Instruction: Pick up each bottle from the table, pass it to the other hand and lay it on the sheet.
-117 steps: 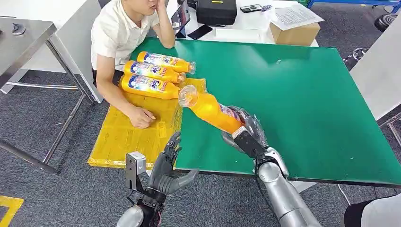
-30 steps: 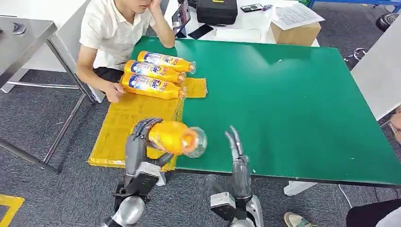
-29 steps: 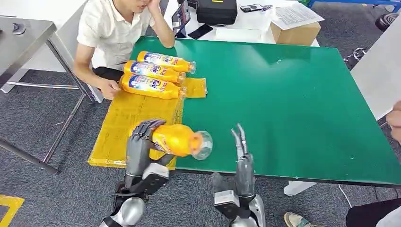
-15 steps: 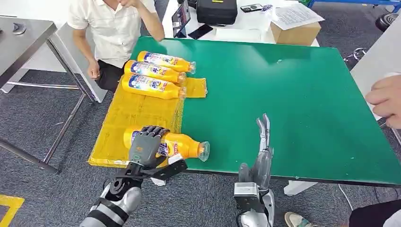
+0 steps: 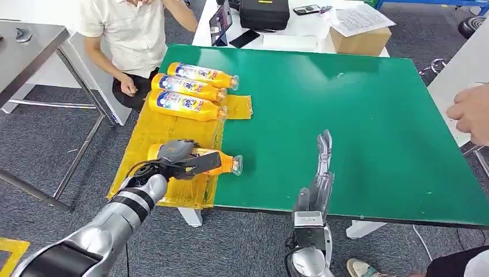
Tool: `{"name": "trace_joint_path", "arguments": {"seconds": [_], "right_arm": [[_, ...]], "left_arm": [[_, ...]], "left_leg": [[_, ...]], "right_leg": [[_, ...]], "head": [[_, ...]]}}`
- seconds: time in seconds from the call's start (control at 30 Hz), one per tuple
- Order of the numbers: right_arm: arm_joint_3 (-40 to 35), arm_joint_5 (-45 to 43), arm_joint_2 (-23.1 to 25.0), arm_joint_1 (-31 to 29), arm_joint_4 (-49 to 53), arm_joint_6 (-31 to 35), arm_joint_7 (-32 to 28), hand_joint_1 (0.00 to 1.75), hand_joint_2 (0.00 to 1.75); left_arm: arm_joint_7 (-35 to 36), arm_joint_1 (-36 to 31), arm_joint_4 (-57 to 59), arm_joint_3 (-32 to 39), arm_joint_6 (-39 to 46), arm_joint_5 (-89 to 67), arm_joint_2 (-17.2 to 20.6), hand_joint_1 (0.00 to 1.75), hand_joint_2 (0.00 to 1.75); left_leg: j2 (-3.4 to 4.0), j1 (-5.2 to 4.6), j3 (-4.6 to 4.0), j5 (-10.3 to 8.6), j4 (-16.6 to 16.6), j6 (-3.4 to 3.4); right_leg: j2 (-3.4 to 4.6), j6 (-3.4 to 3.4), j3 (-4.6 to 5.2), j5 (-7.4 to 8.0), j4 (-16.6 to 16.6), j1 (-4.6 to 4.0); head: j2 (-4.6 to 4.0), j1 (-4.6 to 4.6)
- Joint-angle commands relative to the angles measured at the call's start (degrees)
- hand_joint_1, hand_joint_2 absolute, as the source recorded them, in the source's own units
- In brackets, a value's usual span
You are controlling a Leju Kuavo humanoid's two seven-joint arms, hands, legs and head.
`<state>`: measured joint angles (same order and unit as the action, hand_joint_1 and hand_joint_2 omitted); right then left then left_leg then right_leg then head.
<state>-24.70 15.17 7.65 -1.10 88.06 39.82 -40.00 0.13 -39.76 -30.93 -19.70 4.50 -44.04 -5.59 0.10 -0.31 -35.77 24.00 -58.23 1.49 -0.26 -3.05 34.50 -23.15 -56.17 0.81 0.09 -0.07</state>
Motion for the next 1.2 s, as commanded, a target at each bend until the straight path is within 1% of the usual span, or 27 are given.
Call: {"name": "trace_joint_path", "arguments": {"seconds": [0.03, 0.07, 0.1, 0.13, 0.17, 0.23, 0.33, 0.4, 0.43, 0.53, 0.57, 0.7, 0.73, 0.77, 0.8, 0.83, 0.9, 0.93, 0.97, 1.0, 1.03, 1.07, 1.17, 1.2], "right_arm": [[7.4, 3.4, 1.4, 0.9, 5.0, 0.2, 0.0, 0.00, 0.00], [10.0, 4.3, 2.1, 1.6, 7.8, 0.2, 0.0, 0.00, 0.00], [10.9, 4.5, 1.9, 2.0, 9.1, 0.2, 0.0, 0.00, 0.00], [11.0, 4.2, 1.7, 2.1, 9.3, 0.2, 0.0, 0.00, 0.00], [11.3, 3.8, 0.9, 2.5, 9.7, 0.2, 0.0, 0.00, 0.00], [11.8, 3.9, 0.5, 2.9, 9.4, 0.2, 0.0, 0.00, 0.00], [11.2, 2.6, 0.3, 2.4, 8.2, 0.2, 0.0, 0.00, 0.00], [10.7, 2.7, 0.3, 2.1, 7.3, 0.2, 0.0, 0.00, 0.00], [10.8, 3.0, 0.4, 2.1, 6.8, 0.2, 0.0, 0.00, 0.00], [11.6, 3.1, 0.3, 3.0, 6.8, 0.2, 0.0, 0.00, 0.00], [12.0, 3.2, 0.2, 3.4, 7.1, 0.2, 0.0, 0.00, 0.00], [12.0, 3.2, 0.2, 3.4, 7.1, 0.2, 0.0, 0.00, 0.00], [12.1, 3.0, -0.2, 4.0, 7.5, 0.2, 0.0, 0.00, 0.00], [12.3, 3.3, -0.4, 4.2, 7.5, 0.2, 0.0, 0.00, 0.00], [12.5, 3.6, -0.5, 4.2, 7.5, 0.2, 0.0, 0.00, 0.00], [12.6, 4.7, -0.9, 4.4, 8.2, 0.2, 0.0, 0.00, 0.00], [13.4, 6.6, -0.4, 5.1, 9.3, 0.2, 0.0, 0.00, 0.00], [14.4, 7.1, 0.5, 5.5, 8.8, 0.2, 0.0, 0.00, 0.00], [15.7, 7.4, 1.9, 6.0, 8.4, 0.2, 0.0, 0.00, 0.00], [15.7, 7.4, 1.9, 6.0, 8.4, 0.2, 0.0, 0.00, 0.00], [15.7, 7.4, 1.9, 6.0, 8.4, 0.2, 0.0, 0.00, 0.00], [15.7, 7.4, 1.9, 6.0, 8.4, 0.2, 0.0, 0.00, 0.00], [15.7, 7.4, 1.9, 6.0, 8.4, 0.2, 0.0, 0.00, 0.00], [15.7, 7.4, 1.9, 6.0, 8.4, 0.2, 0.0, 0.00, 0.00]], "left_arm": [[-1.5, -3.9, 10.9, 5.7, -3.0, 5.6, -1.3, 1.47, 1.75], [-1.7, -3.8, 11.1, 5.8, -3.2, 6.3, -1.4, 1.40, 1.75], [-1.6, -3.7, 11.3, 5.6, -3.5, 6.5, -1.5, 0.98, 1.75], [-1.5, -3.7, 11.4, 5.6, -3.5, 6.6, -1.5, 0.30, 1.75], [-1.4, -3.5, 11.7, 5.7, -3.9, 6.9, -1.8, 0.02, 1.75], [-2.2, -3.0, 11.7, 7.2, -5.0, 9.2, -2.9, 0.00, 1.75], [-5.2, -3.1, 11.5, 8.8, -11.4, 13.0, -3.3, 0.00, 1.75], [-7.0, -3.6, 10.2, 7.4, -13.3, 13.2, -3.3, 0.00, 1.75], [-8.7, -4.0, 9.0, 5.3, -14.0, 11.9, -3.4, 0.00, 0.00], [-12.0, -2.8, 3.2, 1.7, -10.4, 10.3, -4.8, 0.00, 0.00], [-13.8, -1.4, 0.2, 0.7, -9.6, 10.5, -5.2, 0.00, 0.00], [-13.8, -1.4, 0.2, 0.7, -9.6, 10.5, -5.2, 0.00, 0.00], [-16.7, 1.9, -5.5, -0.4, -8.9, 11.9, -5.3, 0.00, 0.00], [-17.1, 3.8, -9.3, -1.4, -8.6, 13.1, -5.2, 0.00, 0.00], [-19.3, 5.4, -12.5, -1.7, -6.8, 14.2, -5.4, 0.00, 0.00], [-21.0, 9.4, -19.9, -2.7, -2.3, 17.1, -6.5, 0.00, 1.75], [-24.8, 13.8, -27.8, -2.5, 5.1, 21.5, -8.6, 0.00, 1.75], [-28.3, 16.0, -31.3, -1.9, 12.5, 23.5, -9.9, 0.00, 1.75], [-29.4, 18.3, -34.9, -2.6, 16.7, 28.5, -10.6, 0.00, 1.75], [-29.4, 18.3, -34.9, -2.6, 16.7, 28.5, -10.6, 0.00, 1.75], [-29.4, 18.3, -34.9, -2.6, 16.7, 28.5, -10.6, 0.00, 1.75], [-29.4, 18.3, -34.9, -2.6, 16.7, 28.5, -10.6, 0.00, 1.75], [-29.4, 18.3, -34.9, -2.6, 16.7, 28.5, -10.6, 0.00, 1.75], [-29.4, 18.3, -34.9, -2.6, 16.7, 28.5, -10.6, 0.00, 1.75]], "left_leg": [[0.00, 0.05, 0.17, 0.07, 0.0, -0.10], [-0.02, 0.00, 0.14, 0.02, 0.0, -0.06], [-0.02, 0.01, 0.20, 0.06, 0.0, -0.09], [-0.04, -0.01, 0.16, 0.04, 0.0, -0.06], [-0.05, 0.04, 0.27, 0.09, 0.0, -0.09], [-0.05, 0.04, 0.39, 0.11, 0.1, -0.09], [-0.03, 0.02, 0.30, 0.08, 0.0, -0.06], [-0.03, 0.06, 0.47, 0.12, 0.1, -0.12], [-0.05, 0.00, 0.30, 0.05, 0.1, -0.07], [-0.17, 0.08, 0.47, 0.08, 0.1, -0.15], [-0.27, 0.02, 0.24, 0.01, 0.0, -0.06], [-0.18, 0.05, 0.23, 0.07, 0.0, -0.06], [-0.23, 0.06, 0.31, 0.11, 0.0, -0.08], [-0.12, 0.01, 0.28, 0.09, 0.0, -0.07], [-0.08, 0.02, 0.45, 0.15, 0.1, -0.10], [-0.12, 0.00, 0.27, 0.07, 0.1, -0.06], [-0.21, -0.01, 0.29, 0.10, 0.0, -0.07], [-0.33, 0.01, 0.39, 0.18, 0.0, -0.09], [-0.26, -0.03, 0.18, 0.10, 0.0, -0.04], [-0.18, -0.02, 0.10, 0.10, 0.0, -0.05], [-0.19, 0.01, 0.21, 0.19, 0.0, -0.08], [-0.14, -0.01, 0.07, 0.13, 0.0, -0.06], [-0.16, 0.01, 0.22, 0.24, 0.0, -0.12], [-0.12, 0.00, 0.08, 0.18, 0.0, -0.09]], "right_leg": [[0.02, 0.11, -0.15, -0.07, 0.0, -0.05], [-0.01, 0.07, -0.11, -0.05, 0.0, 0.01], [-0.01, 0.10, -0.17, -0.08, 0.0, -0.01], [-0.04, 0.07, -0.12, -0.07, 0.0, 0.01], [-0.03, 0.10, -0.25, -0.10, 0.0, -0.03], [-0.03, 0.11, -0.40, -0.11, 0.1, -0.04], [-0.02, 0.07, -0.29, -0.09, 0.0, -0.02], [-0.01, 0.13, -0.48, -0.12, 0.1, -0.05], [-0.04, 0.07, -0.32, -0.06, 0.1, 0.00], [-0.14, 0.17, -0.53, -0.11, 0.1, -0.07], [-0.24, 0.08, -0.33, -0.07, 0.0, -0.02], [-0.15, 0.08, -0.29, -0.08, 0.0, -0.05], [-0.19, 0.11, -0.40, -0.13, 0.1, -0.06], [-0.09, 0.08, -0.34, -0.09, 0.0, -0.01], [-0.04, 0.12, -0.50, -0.14, 0.1, -0.02], [-0.08, 0.06, -0.31, -0.07, 0.1, -0.01], [-0.22, 0.08, -0.34, -0.15, 0.1, 0.00], [-0.32, 0.10, -0.49, -0.25, 0.1, -0.02], [-0.23, 0.04, -0.25, -0.15, 0.0, 0.02], [-0.16, 0.02, -0.16, -0.10, 0.0, 0.01], [-0.17, 0.05, -0.28, -0.18, 0.0, -0.03], [-0.12, 0.03, -0.11, -0.10, 0.0, 0.00], [-0.12, 0.09, -0.26, -0.18, 0.0, -0.02], [-0.09, 0.06, -0.11, -0.11, 0.0, -0.01]], "head": [[0.00, 0.02], [0.00, 0.00], [0.00, 0.02], [0.00, 0.00], [0.00, 0.02], [0.00, 0.00], [0.00, 0.00], [0.00, -0.02], [0.00, 0.02], [0.00, 0.00], [0.00, 0.00], [0.00, 0.02], [0.00, 0.02], [0.00, 0.02], [0.00, 0.02], [0.00, 0.02], [0.00, 0.02], [0.00, 0.00], [0.00, -0.02], [0.00, 0.00], [0.00, 0.02], [0.00, -0.02], [0.00, 0.00], [0.00, 0.00]]}}
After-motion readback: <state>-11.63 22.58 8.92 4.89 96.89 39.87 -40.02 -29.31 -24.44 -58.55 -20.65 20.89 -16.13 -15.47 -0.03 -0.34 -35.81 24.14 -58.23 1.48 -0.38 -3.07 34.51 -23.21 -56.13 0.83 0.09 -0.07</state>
